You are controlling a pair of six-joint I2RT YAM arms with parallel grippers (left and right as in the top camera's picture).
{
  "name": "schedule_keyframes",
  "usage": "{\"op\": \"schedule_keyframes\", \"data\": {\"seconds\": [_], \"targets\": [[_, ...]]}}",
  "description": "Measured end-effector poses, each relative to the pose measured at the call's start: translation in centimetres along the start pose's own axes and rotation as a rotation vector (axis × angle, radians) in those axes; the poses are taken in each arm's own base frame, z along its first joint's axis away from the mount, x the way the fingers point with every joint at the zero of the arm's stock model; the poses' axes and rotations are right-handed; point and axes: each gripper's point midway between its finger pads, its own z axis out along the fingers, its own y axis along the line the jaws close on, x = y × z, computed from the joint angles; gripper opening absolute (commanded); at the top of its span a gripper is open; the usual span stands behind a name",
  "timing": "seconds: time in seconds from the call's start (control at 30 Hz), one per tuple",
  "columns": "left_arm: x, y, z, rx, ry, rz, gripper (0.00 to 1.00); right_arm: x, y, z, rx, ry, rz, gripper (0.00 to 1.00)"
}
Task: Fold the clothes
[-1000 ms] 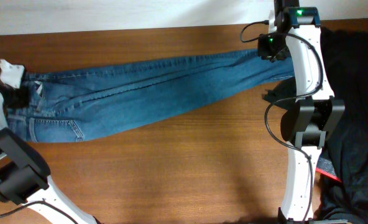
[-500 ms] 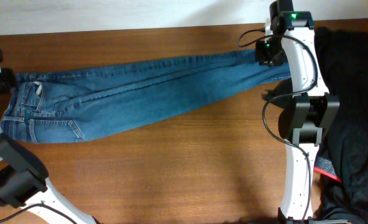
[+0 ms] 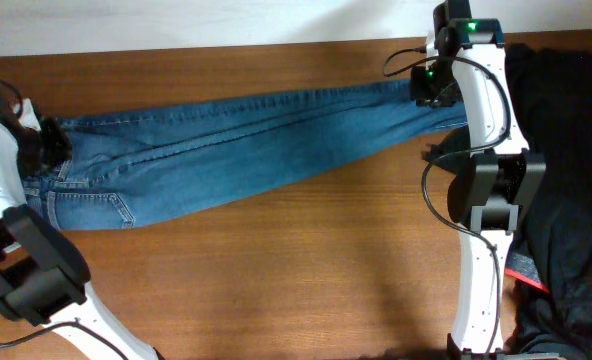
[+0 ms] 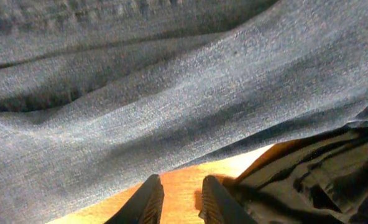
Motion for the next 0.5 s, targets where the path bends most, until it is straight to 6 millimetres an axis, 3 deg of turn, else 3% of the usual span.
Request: {"op": "schedule_keyframes", "data": {"seconds": [0.13,0.23,0.3,0.5], "targets": [[0.4,1.2,1.4,-0.055,-0.007,-0.151,0.25,0.1,0.0,0.0,0.0,0.005,0.0,0.27],[-0.4,2.0,2.1,-0.093,-0.059,-0.219,0.41,0.2,0.0,0.0,0.0,0.008,0.0,0.27],[-1.2,2.2,2.3,-0.099,-0.097,-0.242,0.46,0.2,0.0,0.0,0.001,0.009,0.0,0.27],[-2.2,2.4,2.2,-0.106,-0.143,-0.269,0.49,0.2,0.0,0.0,0.0,0.009,0.0,0.27]]}}
